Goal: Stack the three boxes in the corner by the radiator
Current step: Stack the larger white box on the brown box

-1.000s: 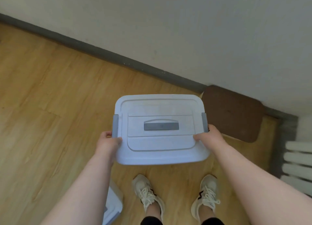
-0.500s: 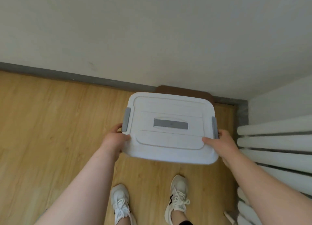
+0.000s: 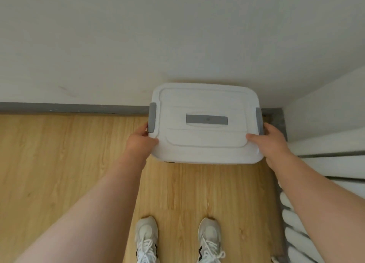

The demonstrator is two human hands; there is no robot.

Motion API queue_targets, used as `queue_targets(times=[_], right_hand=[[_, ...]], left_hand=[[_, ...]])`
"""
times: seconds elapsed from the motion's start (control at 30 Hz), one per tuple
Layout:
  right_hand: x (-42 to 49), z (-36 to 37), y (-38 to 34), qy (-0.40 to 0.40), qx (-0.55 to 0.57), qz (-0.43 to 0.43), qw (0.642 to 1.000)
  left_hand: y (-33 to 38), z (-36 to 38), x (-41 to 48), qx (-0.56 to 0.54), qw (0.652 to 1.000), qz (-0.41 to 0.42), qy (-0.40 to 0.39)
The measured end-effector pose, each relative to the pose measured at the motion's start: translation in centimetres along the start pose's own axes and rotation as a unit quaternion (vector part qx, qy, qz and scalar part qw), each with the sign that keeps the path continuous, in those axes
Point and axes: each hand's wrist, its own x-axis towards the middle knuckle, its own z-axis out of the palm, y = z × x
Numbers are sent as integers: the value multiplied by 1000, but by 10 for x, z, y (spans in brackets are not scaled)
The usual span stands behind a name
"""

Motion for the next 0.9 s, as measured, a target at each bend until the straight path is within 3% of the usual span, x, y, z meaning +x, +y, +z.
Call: queue_targets(times=[0.43,0.9], right_hand=[[26,8,44,-10,-11,-5,1000],[33,19,53,20,18,10,1000]], left_hand=[[-32,35,25,47,998,-13,43],[-32,35,40,112,989,57,78]])
